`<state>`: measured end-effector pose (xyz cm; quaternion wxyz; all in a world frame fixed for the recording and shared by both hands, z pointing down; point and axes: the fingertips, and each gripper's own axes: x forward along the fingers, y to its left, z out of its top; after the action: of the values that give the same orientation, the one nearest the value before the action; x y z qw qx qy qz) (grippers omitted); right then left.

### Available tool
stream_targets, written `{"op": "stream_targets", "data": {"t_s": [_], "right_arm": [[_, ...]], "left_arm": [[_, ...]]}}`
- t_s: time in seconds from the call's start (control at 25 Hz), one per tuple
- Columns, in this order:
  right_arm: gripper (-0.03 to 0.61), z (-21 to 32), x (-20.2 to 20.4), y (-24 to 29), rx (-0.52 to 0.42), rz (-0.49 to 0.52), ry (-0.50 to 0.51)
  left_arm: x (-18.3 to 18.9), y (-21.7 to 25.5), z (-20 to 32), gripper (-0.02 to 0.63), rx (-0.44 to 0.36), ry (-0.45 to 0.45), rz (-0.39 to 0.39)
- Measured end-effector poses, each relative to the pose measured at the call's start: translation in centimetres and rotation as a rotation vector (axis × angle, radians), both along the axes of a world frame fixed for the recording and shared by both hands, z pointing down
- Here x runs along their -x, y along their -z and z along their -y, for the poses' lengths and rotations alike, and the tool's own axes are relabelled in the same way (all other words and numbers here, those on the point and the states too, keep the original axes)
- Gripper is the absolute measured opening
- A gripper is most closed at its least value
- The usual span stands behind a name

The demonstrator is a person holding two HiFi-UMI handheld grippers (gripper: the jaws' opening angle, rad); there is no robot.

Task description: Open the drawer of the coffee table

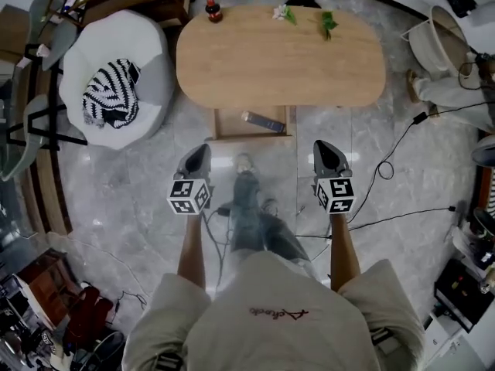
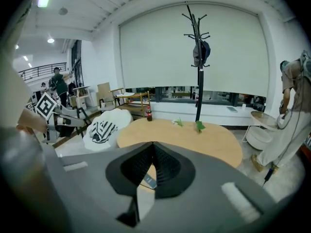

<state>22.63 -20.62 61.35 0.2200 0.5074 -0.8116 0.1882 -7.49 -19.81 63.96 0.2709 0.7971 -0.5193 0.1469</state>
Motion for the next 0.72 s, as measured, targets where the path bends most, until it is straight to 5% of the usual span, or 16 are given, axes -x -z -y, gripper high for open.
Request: {"op": "stream_targets", "data": {"t_s": [0.72], "right_arm": [[0.005,8.0,3.8,21.6,-0.270,0.020,0.044]], "left_arm": [[1.2,22.9,8.2,0.002,-0.271,-0.003,0.012]]}}
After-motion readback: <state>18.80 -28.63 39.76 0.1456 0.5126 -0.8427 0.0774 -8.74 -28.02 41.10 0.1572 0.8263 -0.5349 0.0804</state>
